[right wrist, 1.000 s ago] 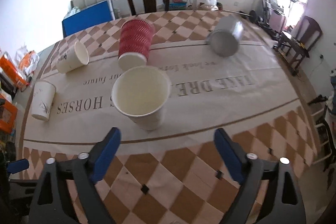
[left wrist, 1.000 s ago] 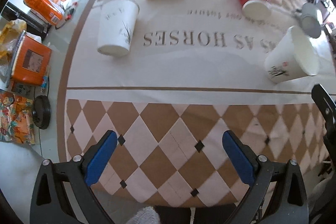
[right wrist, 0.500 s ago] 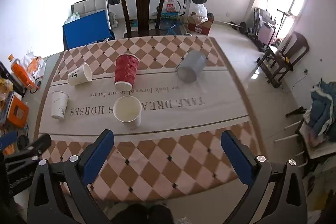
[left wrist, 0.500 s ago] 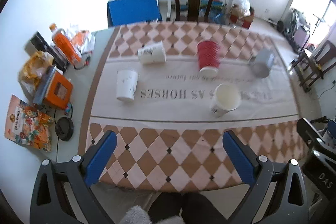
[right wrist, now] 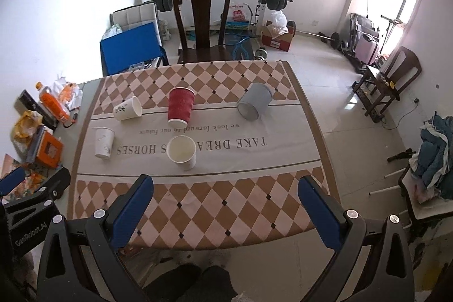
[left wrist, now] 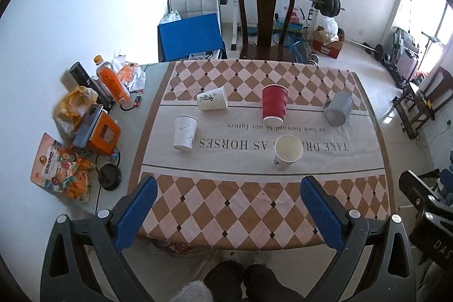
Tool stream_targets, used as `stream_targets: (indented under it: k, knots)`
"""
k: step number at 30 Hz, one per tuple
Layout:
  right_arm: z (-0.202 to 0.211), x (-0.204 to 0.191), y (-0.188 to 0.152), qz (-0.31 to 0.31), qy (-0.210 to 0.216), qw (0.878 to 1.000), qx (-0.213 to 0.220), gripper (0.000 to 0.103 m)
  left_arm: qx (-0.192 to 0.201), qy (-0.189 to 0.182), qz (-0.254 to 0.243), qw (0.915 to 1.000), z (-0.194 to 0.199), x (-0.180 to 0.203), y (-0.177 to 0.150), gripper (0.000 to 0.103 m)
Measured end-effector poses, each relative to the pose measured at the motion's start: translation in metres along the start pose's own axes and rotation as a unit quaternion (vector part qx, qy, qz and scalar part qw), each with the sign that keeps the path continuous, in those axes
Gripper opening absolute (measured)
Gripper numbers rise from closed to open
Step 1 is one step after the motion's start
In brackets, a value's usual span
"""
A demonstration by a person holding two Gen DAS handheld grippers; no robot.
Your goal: Flip cup upright
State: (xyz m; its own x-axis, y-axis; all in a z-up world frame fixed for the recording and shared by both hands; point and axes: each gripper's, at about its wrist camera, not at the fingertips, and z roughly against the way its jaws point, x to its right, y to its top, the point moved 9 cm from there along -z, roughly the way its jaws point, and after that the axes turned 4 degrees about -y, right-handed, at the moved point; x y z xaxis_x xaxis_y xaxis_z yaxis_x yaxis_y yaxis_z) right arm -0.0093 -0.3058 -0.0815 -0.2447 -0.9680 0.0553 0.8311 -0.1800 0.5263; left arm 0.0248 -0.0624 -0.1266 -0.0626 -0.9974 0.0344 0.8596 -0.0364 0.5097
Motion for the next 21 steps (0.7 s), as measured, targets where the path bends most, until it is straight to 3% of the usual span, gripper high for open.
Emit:
stream_targets:
  k: [21]
  knots:
    - [0.034,0.004,0.003,0.005,0.019,1.000,0.000,0.103,-0.003,0.011,0.022,0.9997,0.028,-0.002,-0.006,0.103]
